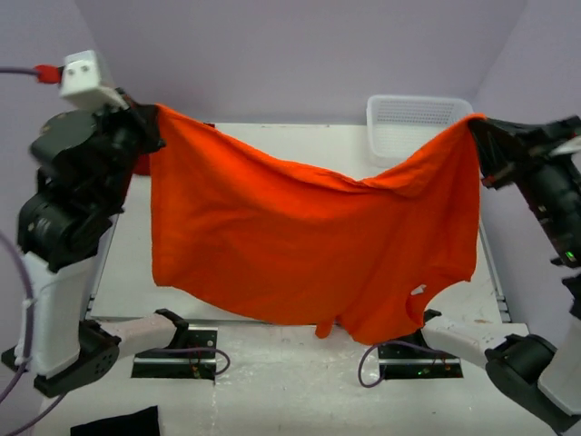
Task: Fold and stack the t-shirts
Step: Flatten out the tshirt
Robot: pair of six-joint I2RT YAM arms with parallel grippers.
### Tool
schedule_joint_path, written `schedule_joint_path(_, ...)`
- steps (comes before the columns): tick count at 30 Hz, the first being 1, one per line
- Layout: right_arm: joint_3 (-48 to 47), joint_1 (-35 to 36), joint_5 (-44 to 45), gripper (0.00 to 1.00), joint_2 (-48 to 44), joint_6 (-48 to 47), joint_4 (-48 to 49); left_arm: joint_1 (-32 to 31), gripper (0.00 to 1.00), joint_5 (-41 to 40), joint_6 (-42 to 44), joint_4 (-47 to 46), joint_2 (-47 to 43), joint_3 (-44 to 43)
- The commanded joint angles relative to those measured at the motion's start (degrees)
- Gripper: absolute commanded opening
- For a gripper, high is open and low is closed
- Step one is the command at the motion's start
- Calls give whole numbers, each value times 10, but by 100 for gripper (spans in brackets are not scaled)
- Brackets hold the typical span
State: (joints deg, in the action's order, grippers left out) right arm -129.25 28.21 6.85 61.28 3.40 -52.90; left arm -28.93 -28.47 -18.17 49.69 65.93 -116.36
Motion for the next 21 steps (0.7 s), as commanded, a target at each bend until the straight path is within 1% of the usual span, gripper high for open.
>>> schedule_joint_path(1,31,-1,44,0,81,-30,44,12,0,-44,30,-48,66,32)
schedule_joint_path(2,31,-2,52,0,95,-30,44,25,0,-34,29,-54,79,35)
schedule_joint_path(3,25,-2,59,0,123,-53,46,41,0,-14,27,-59,90,38)
schedule_joint_path(4,21,-3,70,0,135,-58,51,82,0,27,17,-64,102,41)
schedule_joint_path(7,-1,-8,69,0,183,-67,58,127,0,65,9,-83,149,46)
schedule_joint_path(9,-23,-10,69,0,213,-74,58,149,0,82,11,-101,163,43)
schedule_joint_path(12,-44,-13,83,0,236,-86,57,168,0,94,19,-110,191,24)
schedule_joint_path(15,-42,-13,92,0,239,-92,57,176,0,111,29,-105,205,-4)
schedule_joint_path(17,-37,-12,91,0,225,-92,54,177,0,115,31,-101,199,-12)
schedule_joint_path(21,-16,-11,95,0,180,-87,48,176,0,148,28,-87,147,-5)
